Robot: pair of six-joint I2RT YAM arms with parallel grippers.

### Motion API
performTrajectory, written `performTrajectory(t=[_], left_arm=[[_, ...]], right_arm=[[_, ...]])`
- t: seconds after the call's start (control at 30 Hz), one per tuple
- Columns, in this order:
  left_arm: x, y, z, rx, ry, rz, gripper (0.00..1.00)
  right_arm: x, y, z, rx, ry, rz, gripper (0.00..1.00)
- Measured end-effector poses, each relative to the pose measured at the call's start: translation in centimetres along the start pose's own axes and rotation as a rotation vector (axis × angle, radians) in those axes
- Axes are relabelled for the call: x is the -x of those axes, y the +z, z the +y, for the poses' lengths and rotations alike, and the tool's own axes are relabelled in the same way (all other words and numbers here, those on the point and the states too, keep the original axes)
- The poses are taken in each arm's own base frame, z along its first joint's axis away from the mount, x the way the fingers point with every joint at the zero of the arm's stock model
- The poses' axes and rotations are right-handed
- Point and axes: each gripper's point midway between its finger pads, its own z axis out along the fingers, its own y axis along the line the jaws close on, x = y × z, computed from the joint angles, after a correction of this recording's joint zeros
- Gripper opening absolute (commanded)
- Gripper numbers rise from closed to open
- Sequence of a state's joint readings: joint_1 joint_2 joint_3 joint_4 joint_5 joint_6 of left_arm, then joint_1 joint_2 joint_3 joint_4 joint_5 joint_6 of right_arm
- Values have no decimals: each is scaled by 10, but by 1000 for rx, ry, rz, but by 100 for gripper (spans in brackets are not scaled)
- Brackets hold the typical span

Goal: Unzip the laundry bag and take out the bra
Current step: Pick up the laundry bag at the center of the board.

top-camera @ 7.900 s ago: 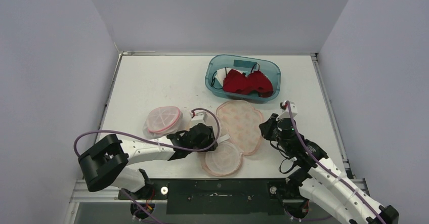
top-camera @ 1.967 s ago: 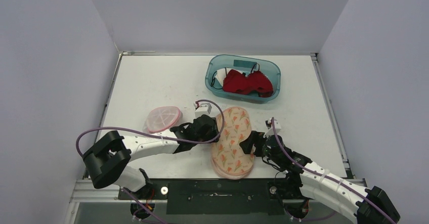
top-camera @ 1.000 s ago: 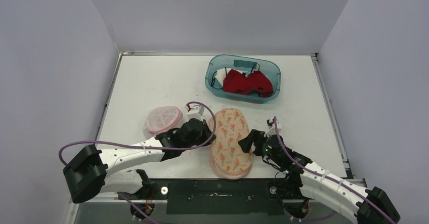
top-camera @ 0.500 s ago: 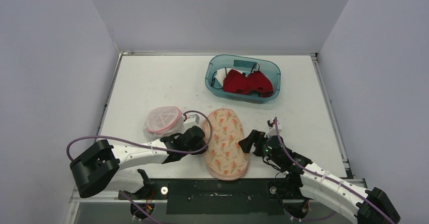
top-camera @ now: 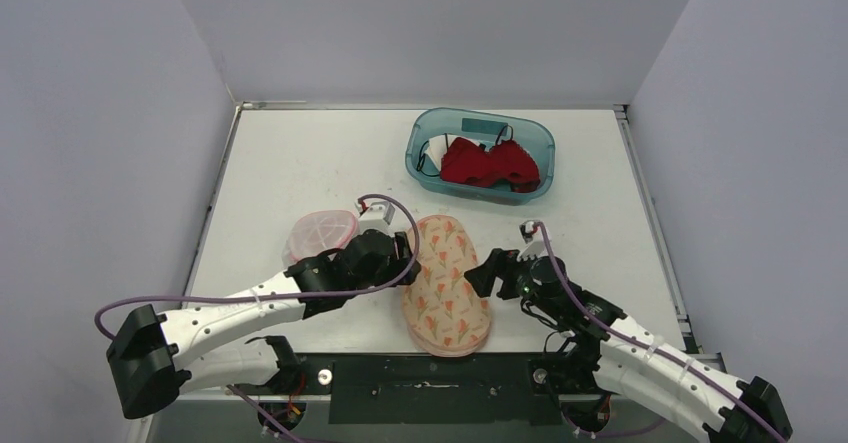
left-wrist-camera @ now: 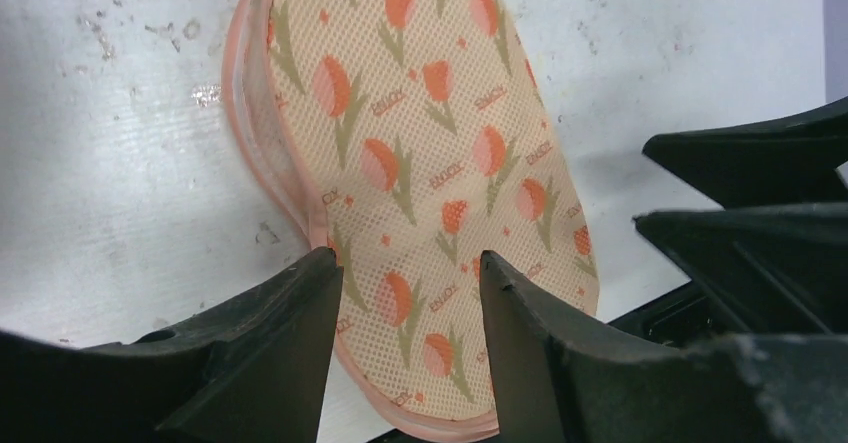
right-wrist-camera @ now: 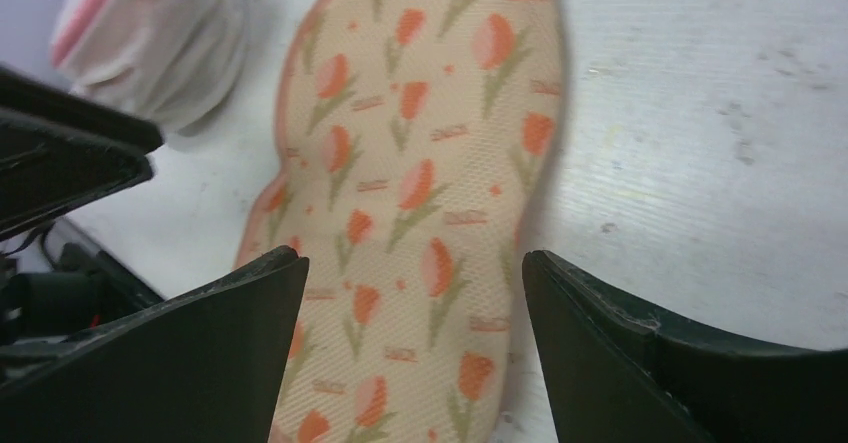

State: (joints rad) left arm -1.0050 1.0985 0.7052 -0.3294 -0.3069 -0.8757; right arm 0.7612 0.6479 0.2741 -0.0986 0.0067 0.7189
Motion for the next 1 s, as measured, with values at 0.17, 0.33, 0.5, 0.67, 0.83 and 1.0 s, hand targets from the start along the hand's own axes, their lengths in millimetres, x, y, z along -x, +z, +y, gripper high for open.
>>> performTrajectory(t=[0.17,0.33,0.5,0.67,0.83,1.0], left_arm=[[25,9,-5,-68,-46,-67,12],[35,47,19,-38,-109,-70,3],[25,71,19,-52,-109,-26,2],[20,81,18,-71,-111,-22,1],[7,94,36,-21,-121,6,0],[-7,107,61,57,-149,43,0]], right_arm=[[-16,0,45,187,-85,71,41],[-72,-1,83,323,-212,228,35],[-111,6,92,344,-306,310,31],[-132,16,90,318,-382,345,29],[-149,21,93,310,-459,376,27],[-164,21,102,322,-532,384,26]])
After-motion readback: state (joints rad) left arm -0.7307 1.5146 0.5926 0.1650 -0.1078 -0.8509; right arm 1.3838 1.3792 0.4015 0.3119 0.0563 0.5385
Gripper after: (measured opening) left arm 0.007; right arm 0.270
